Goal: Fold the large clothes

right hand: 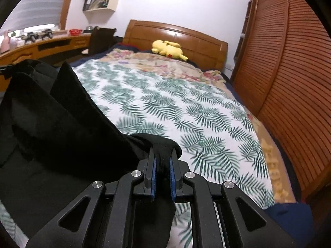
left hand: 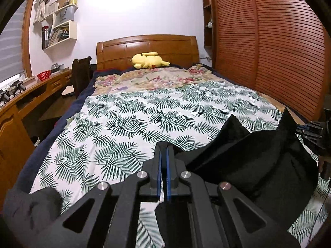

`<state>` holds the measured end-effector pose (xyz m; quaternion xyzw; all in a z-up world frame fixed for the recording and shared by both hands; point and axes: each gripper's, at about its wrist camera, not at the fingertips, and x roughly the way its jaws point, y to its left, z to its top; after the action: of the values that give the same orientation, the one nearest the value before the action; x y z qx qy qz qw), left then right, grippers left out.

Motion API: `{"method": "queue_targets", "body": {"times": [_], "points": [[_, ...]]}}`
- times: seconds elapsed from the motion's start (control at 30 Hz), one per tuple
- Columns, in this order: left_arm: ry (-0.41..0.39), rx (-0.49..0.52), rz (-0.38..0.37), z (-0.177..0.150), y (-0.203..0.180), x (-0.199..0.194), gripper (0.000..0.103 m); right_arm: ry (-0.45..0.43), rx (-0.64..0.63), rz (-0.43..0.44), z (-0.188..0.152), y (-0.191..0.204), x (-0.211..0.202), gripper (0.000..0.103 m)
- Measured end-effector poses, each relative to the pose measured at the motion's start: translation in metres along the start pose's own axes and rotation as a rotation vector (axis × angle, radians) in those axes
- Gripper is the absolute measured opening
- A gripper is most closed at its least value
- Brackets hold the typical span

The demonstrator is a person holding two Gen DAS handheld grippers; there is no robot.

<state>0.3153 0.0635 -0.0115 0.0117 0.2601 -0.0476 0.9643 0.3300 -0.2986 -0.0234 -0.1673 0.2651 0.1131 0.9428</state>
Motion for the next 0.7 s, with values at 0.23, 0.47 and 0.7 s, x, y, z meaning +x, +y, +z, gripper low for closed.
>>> {"method": "queue_targets", "body": {"times": [0.23, 0.47, 0.7], "points": [[0.042, -0.068, -0.057, -0.006, 0.009, 0.034, 0.005, 0.077, 0.025, -0.04, 0.0, 0.001, 0.057, 0.017], [0.078, -0.031, -0.088, -0.014, 0.004, 0.032, 0.012, 0.1, 0.068, -0.002, 0.003, -0.001, 0.065, 0.057], [0.127, -0.018, -0.13, -0.027, -0.002, 0.022, 0.02, 0.263, 0.06, 0.082, -0.005, 0.005, 0.095, 0.058]]}}
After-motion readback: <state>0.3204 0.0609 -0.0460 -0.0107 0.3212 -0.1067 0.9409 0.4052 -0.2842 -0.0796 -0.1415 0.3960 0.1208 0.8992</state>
